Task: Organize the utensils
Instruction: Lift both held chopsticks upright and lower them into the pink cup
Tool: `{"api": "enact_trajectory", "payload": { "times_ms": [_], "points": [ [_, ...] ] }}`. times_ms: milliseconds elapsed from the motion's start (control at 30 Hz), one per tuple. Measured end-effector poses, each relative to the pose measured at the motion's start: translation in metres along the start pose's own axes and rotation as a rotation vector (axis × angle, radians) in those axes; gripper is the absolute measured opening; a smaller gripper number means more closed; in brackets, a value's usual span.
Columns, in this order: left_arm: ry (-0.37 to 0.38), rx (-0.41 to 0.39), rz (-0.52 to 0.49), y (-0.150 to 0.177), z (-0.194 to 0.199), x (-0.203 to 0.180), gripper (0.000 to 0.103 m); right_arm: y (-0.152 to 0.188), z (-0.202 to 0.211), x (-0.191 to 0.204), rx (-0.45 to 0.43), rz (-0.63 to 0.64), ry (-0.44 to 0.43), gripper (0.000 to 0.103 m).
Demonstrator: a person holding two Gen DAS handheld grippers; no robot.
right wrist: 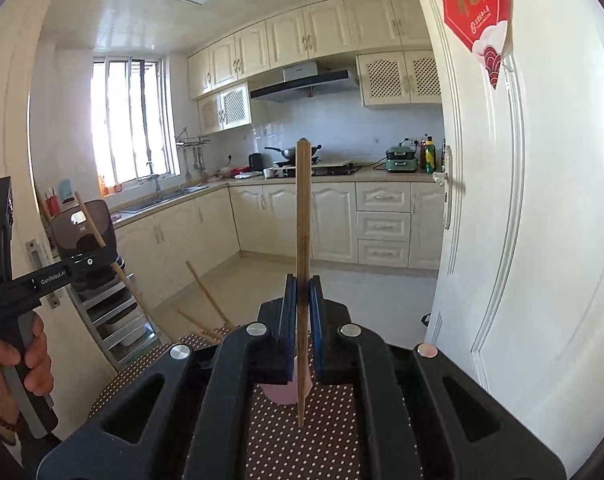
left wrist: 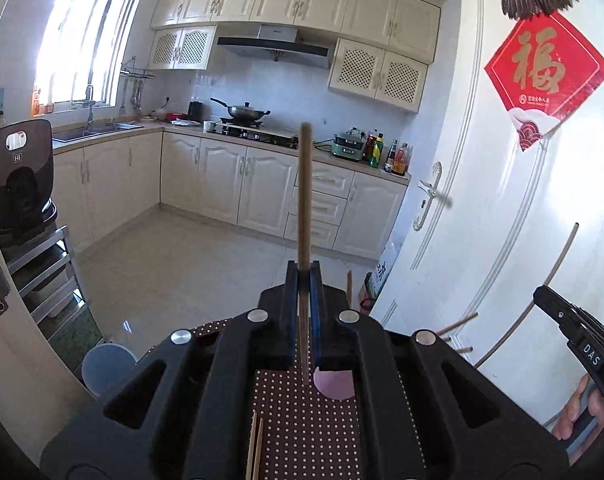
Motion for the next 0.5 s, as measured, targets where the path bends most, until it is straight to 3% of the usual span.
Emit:
{"api": "enact_trajectory", "payload": {
  "times_ms": [333, 500],
  "points": [
    [-0.016, -0.061, 0.03, -0.017, -0.044, -0.006, 0.006, -0.013, -0.032, -0.013, -0.145, -0.111, 0.004, 0.005],
    [0.046, -0.086, 0.073, -0.015, -0.061, -0.007, 0.006, -0.012, -0.044, -0.009, -0.173, -0.116, -0.015, 0.005]
  ]
}}
Point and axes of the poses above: each gripper's, at about its wrist camera, not at the fingertips, and z roughly against the way its jaws point, x to its left, y to its underside, the point moved 1 cm from there along -z, roughly the way its jaws point, and after that the axes turned 10 degrees about -z, right-handed, at the moved point
